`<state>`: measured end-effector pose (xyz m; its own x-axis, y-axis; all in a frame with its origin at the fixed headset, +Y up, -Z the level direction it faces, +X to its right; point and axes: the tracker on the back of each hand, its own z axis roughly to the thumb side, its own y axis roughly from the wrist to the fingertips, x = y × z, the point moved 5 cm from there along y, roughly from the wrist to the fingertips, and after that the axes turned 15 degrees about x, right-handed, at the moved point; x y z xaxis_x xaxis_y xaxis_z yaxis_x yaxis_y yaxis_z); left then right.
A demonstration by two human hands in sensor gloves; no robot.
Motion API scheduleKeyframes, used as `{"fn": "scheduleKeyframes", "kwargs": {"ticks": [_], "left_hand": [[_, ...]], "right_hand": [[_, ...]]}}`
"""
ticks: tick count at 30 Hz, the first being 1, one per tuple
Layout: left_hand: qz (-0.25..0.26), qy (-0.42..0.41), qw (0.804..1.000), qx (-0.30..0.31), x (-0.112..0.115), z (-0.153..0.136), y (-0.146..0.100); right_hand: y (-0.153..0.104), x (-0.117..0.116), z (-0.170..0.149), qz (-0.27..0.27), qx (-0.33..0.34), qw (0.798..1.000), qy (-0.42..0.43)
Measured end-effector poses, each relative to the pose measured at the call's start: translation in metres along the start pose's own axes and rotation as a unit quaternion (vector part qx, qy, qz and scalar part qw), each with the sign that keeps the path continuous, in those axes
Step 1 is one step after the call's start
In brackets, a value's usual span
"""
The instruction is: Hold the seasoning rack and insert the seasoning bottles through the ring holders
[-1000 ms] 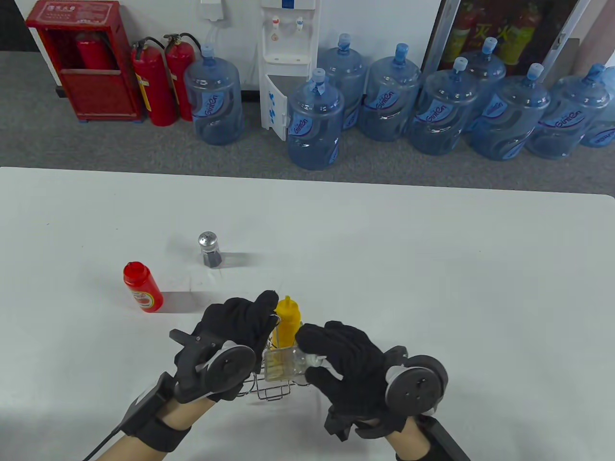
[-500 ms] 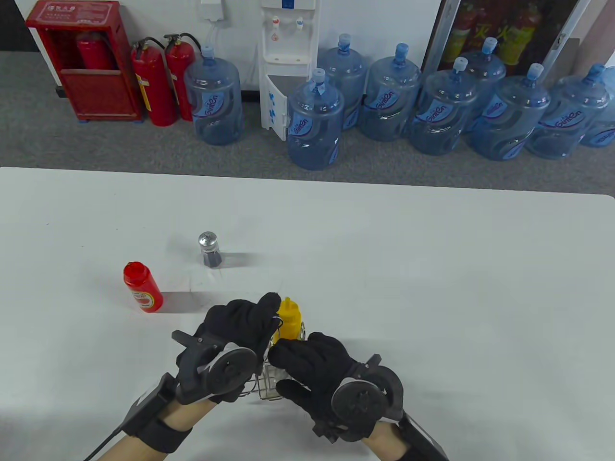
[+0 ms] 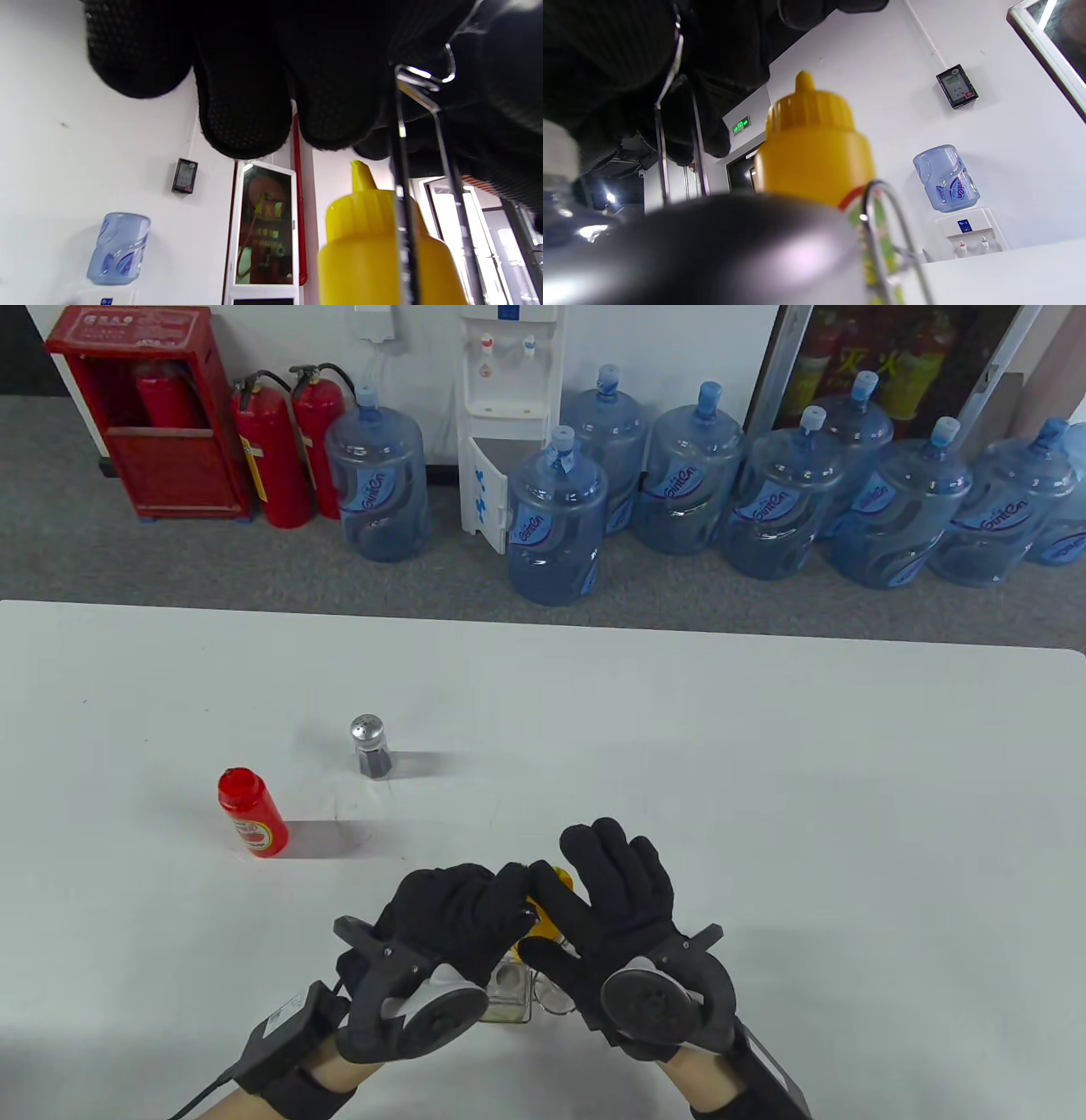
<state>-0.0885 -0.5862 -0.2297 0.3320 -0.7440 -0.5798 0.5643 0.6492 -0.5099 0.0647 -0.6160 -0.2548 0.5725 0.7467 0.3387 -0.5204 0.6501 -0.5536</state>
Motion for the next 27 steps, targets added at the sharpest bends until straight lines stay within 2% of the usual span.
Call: {"fn": "scheduleKeyframes", "kwargs": {"ticks": [3,7,10,12,14,17,20,21,24,27], "left_hand": [[0.018,0.014,1.0,0.017,-0.006,0.011,0.0],[0.012,0.014,1.0,0.021,-0.008,0.011,0.001],[-0.089,-0.009,0.995,0.032,0.002,0.002,0.006],[-0.097,-0.018,0.994,0.038,-0.002,-0.012,0.002],[-0.075,-0.006,0.997,0.005,-0.01,-0.041,-0.004],[-0.055,0.036,0.994,-0.086,-0.018,-0.11,-0.026],[-0.041,0.055,0.976,-0.208,-0.019,-0.184,-0.066],[-0.047,0.06,0.965,-0.25,-0.015,-0.208,-0.081],[-0.082,0.038,0.936,-0.339,0.005,-0.255,-0.117],[-0.096,-0.012,0.912,-0.399,0.028,-0.28,-0.144]], "right_hand": [[-0.001,-0.006,0.002,0.012,-0.005,1.0,0.008],[-0.001,-0.008,0.002,0.01,-0.009,0.998,0.056],[0.0,-0.006,-0.004,0.011,-0.015,0.999,0.046],[-0.001,-0.005,-0.012,0.012,-0.023,0.999,0.042],[-0.002,-0.005,-0.021,0.017,-0.033,0.998,0.048],[-0.004,-0.006,-0.038,0.018,-0.052,0.996,0.075],[-0.006,-0.005,-0.049,0.014,-0.061,0.994,0.09],[-0.006,-0.005,-0.051,0.015,-0.062,0.994,0.093],[-0.006,-0.004,-0.051,0.013,-0.059,0.994,0.095],[-0.006,-0.004,-0.05,0.013,-0.054,0.994,0.089]]}}
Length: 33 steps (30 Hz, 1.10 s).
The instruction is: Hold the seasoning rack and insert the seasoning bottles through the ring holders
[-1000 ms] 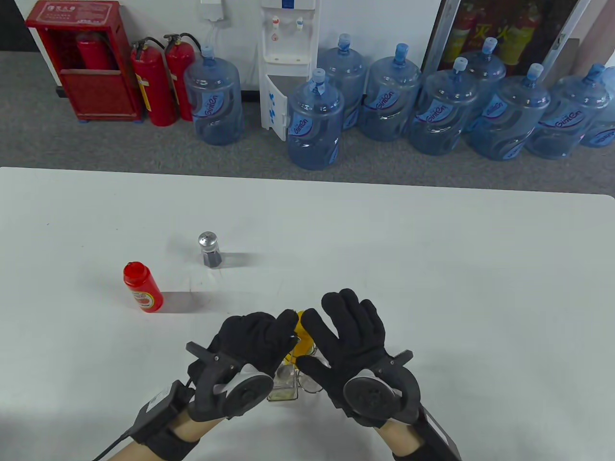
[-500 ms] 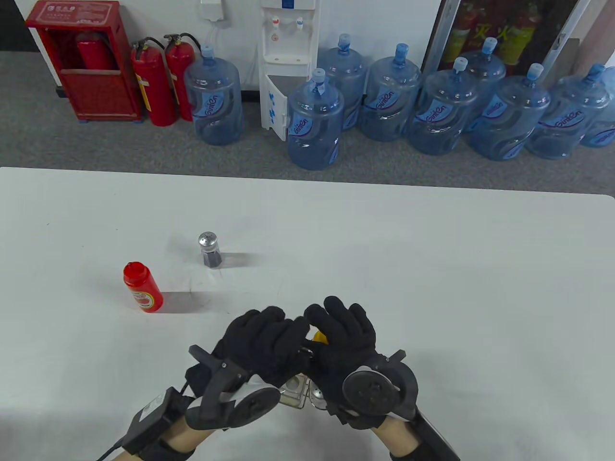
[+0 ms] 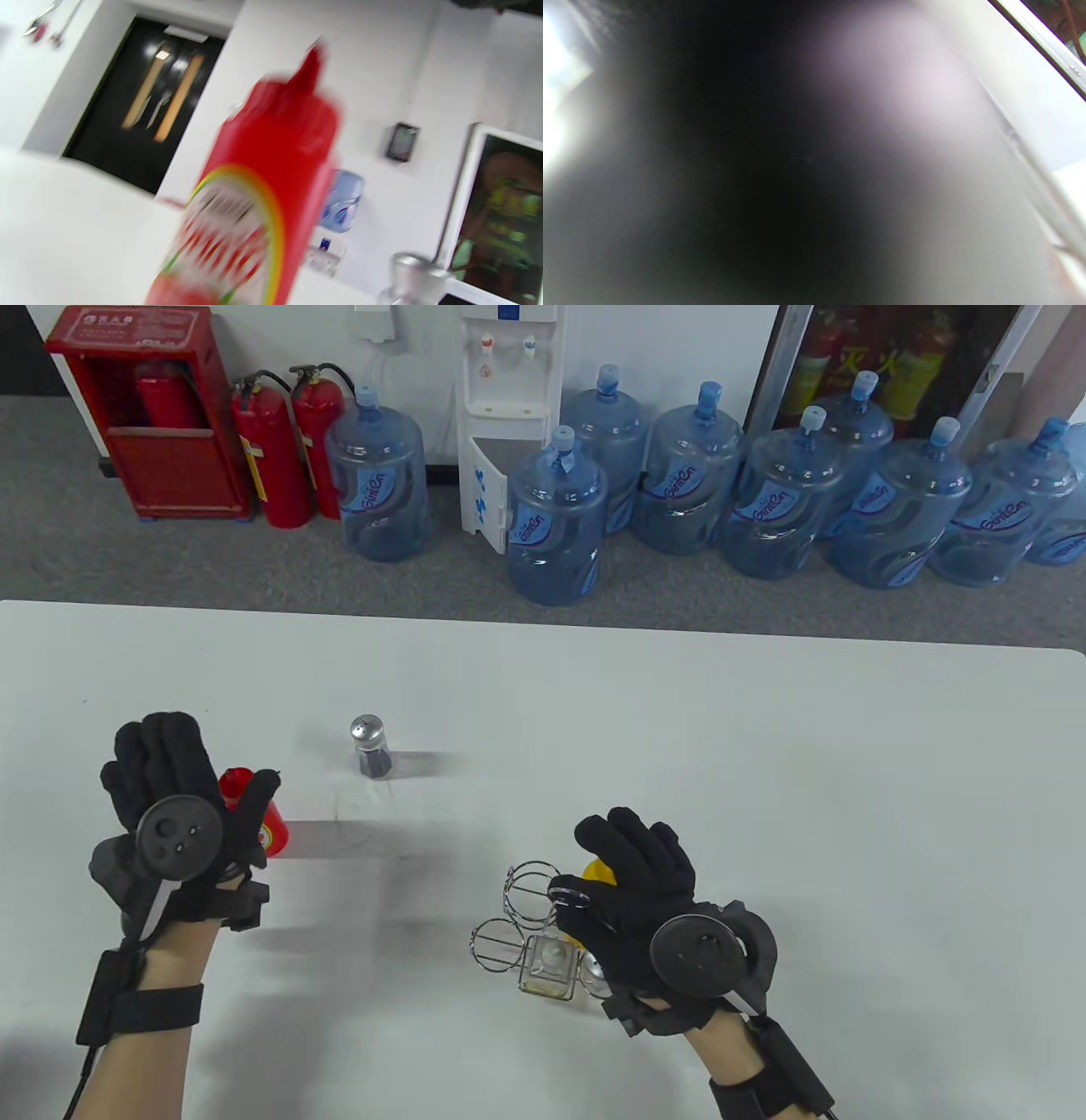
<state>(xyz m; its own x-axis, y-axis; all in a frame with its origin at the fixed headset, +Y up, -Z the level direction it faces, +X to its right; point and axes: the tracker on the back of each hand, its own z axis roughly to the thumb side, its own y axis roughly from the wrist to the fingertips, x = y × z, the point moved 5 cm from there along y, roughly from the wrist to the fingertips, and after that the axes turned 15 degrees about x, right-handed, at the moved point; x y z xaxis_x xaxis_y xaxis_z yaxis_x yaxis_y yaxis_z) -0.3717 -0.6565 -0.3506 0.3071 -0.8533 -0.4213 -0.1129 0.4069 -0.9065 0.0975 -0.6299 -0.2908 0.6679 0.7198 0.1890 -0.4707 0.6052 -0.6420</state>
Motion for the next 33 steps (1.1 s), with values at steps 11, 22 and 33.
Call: {"fn": "scheduleKeyframes", "kwargs": {"ticks": [11,22,33], "left_hand": [[-0.062,-0.172,0.982,-0.037,0.051,-0.027,0.003],[0.051,-0.365,0.9,0.234,-0.036,0.153,-0.04],[-0.083,-0.356,0.862,0.352,0.018,0.243,-0.086]], "right_hand": [[0.0,-0.003,0.003,0.013,0.011,1.0,0.004],[0.0,-0.006,0.007,0.014,0.02,1.0,0.003],[-0.001,-0.014,0.011,0.026,0.027,0.999,0.021]]}}
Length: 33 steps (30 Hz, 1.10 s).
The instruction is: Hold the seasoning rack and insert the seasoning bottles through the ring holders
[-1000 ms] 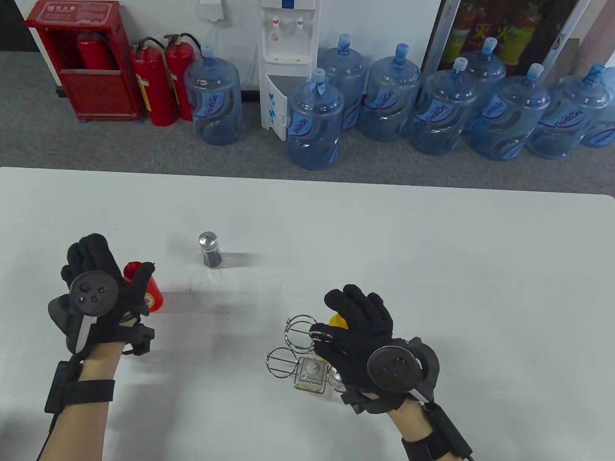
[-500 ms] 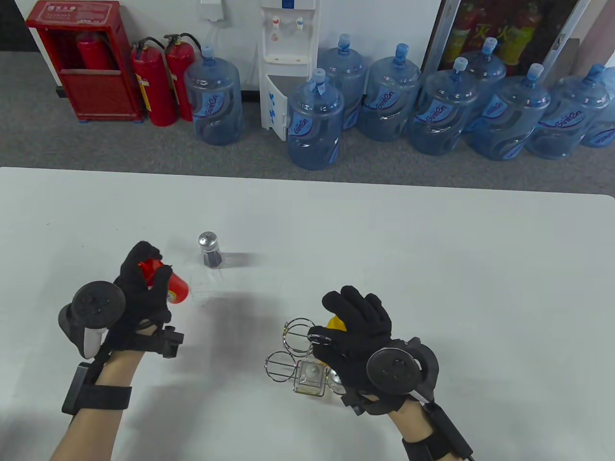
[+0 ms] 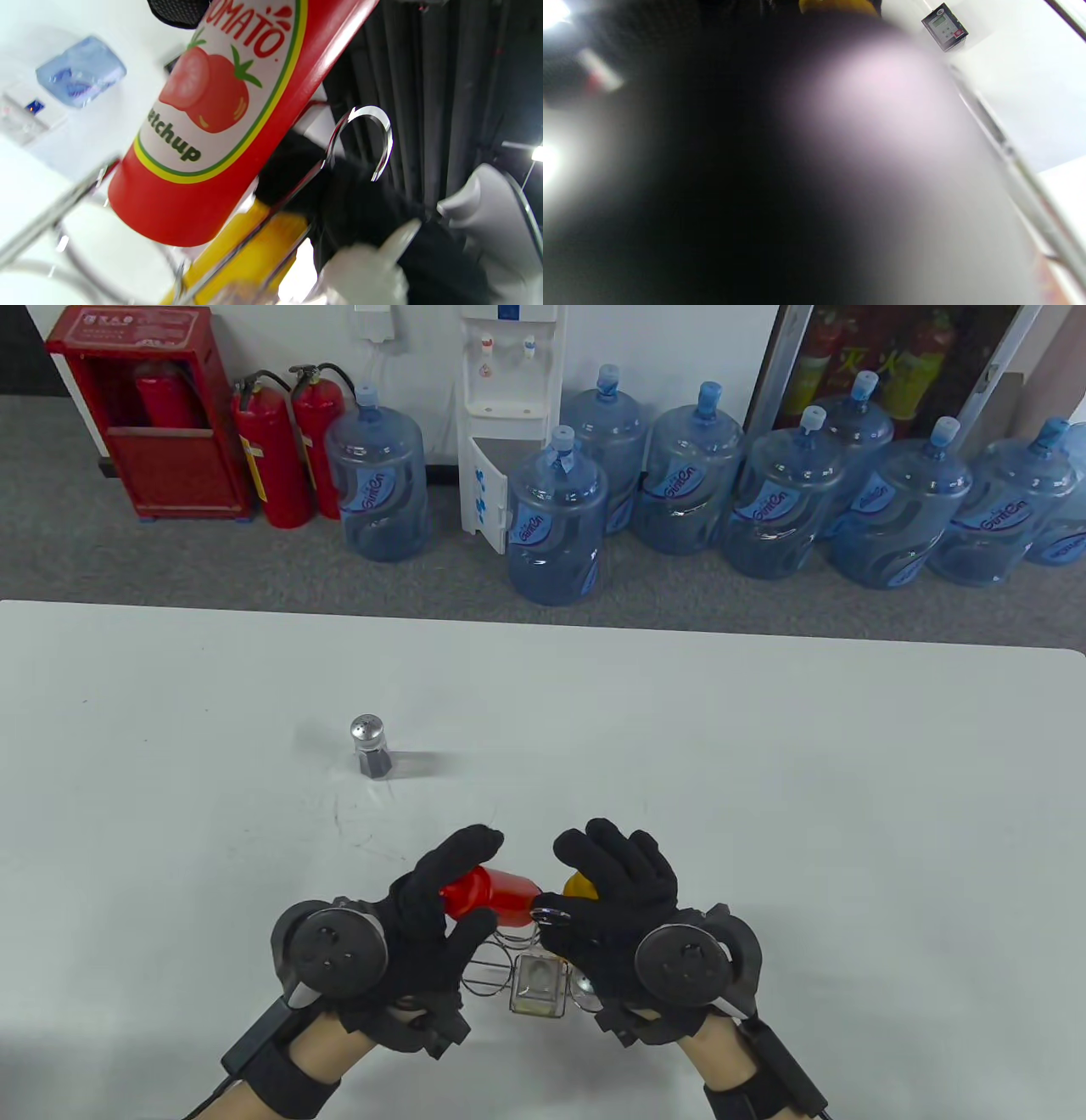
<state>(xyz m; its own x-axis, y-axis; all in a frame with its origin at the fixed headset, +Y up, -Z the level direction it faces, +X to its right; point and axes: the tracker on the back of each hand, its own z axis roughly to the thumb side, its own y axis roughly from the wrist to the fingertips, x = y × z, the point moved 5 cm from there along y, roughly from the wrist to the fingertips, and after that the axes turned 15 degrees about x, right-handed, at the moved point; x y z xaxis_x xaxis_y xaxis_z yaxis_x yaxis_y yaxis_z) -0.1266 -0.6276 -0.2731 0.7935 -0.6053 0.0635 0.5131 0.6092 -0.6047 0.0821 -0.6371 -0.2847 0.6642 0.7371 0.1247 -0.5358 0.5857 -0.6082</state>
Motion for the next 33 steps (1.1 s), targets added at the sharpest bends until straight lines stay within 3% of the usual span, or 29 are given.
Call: {"fn": "scheduleKeyframes", "kwargs": {"ticks": [3,6,10,13,16,19,22,27,33], "left_hand": [[-0.022,0.066,0.998,0.012,0.007,0.0,0.0],[-0.066,0.066,0.996,0.006,0.018,0.0,0.003],[-0.151,0.1,0.983,-0.001,0.037,-0.005,0.004],[-0.237,0.14,0.961,-0.029,0.047,-0.014,0.004],[-0.179,0.131,0.975,-0.033,0.014,-0.023,0.016],[-0.099,0.155,0.977,-0.107,-0.035,-0.058,0.029],[-0.069,0.248,0.941,-0.22,-0.075,-0.121,0.032],[-0.116,0.249,0.889,-0.366,-0.078,-0.218,0.007],[-0.131,0.237,0.862,-0.428,-0.06,-0.267,-0.011]], "right_hand": [[0.0,-0.002,0.002,0.005,0.006,1.0,0.012],[0.0,-0.005,0.001,0.017,0.011,1.0,0.001],[0.0,-0.003,0.002,0.008,0.011,0.999,0.034],[0.001,0.001,-0.002,-0.001,0.003,0.999,0.048],[0.0,0.002,-0.007,-0.006,-0.005,0.999,0.046],[-0.001,0.003,-0.011,-0.006,-0.011,0.999,0.044],[-0.001,0.005,-0.015,-0.01,-0.016,0.999,0.039],[-0.002,0.008,-0.02,-0.014,-0.024,0.999,0.041],[-0.003,0.007,-0.023,-0.016,-0.029,0.998,0.046]]}}
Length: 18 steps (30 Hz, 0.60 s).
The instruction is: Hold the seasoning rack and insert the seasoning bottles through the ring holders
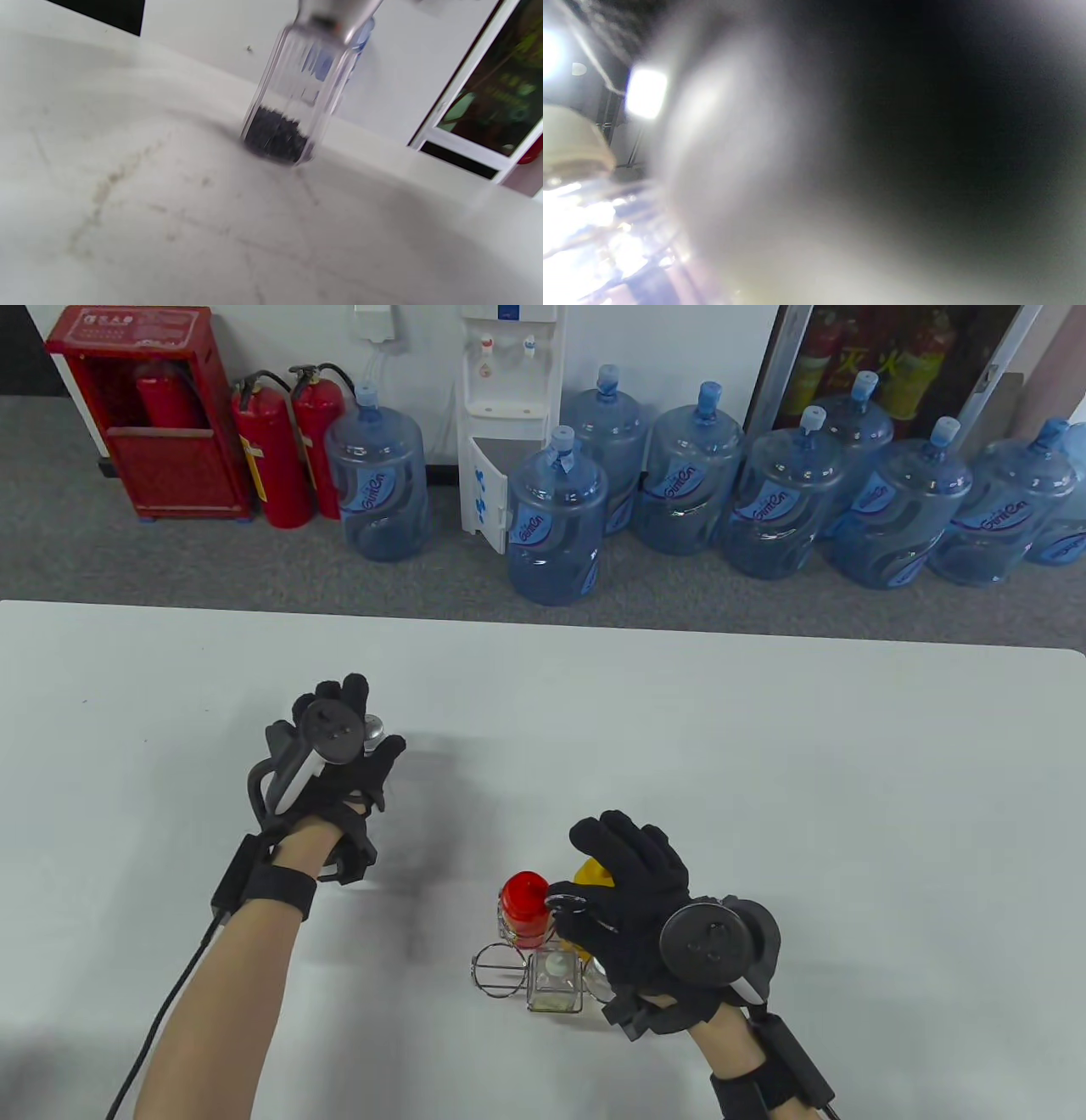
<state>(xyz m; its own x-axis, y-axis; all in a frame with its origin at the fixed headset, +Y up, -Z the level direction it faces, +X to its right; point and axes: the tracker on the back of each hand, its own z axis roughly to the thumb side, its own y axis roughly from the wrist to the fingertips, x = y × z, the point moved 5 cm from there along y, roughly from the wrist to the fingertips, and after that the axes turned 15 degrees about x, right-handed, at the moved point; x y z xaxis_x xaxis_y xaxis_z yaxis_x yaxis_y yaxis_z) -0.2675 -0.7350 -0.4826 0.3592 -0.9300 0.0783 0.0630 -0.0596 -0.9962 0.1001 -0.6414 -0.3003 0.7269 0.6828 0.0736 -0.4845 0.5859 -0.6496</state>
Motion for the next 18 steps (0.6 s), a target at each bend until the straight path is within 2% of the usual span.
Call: {"fn": "scheduleKeyframes", "kwargs": {"ticks": [2,4,7,9,13,15,18], "left_hand": [[-0.007,0.0,1.0,-0.007,0.008,-0.005,0.003],[0.023,-0.001,1.0,0.007,0.006,-0.002,-0.001],[0.051,0.034,0.995,0.074,-0.006,0.019,-0.022],[0.069,0.014,0.991,0.115,-0.018,0.038,-0.045],[0.124,-0.077,0.963,0.226,-0.043,0.093,-0.121],[0.149,-0.08,0.946,0.276,-0.047,0.122,-0.162],[0.161,-0.065,0.931,0.321,-0.036,0.153,-0.199]], "right_hand": [[0.0,0.0,-0.001,0.0,-0.001,1.0,0.001],[-0.001,0.0,-0.002,0.0,-0.003,1.0,0.001],[-0.001,0.002,-0.001,-0.003,-0.003,1.0,-0.007],[0.0,0.003,0.0,-0.007,-0.002,1.0,-0.012],[-0.002,0.005,-0.004,-0.014,-0.009,1.0,-0.01],[-0.002,0.006,-0.007,-0.016,-0.015,1.0,-0.013],[-0.003,0.006,-0.008,-0.02,-0.019,1.0,-0.013]]}}
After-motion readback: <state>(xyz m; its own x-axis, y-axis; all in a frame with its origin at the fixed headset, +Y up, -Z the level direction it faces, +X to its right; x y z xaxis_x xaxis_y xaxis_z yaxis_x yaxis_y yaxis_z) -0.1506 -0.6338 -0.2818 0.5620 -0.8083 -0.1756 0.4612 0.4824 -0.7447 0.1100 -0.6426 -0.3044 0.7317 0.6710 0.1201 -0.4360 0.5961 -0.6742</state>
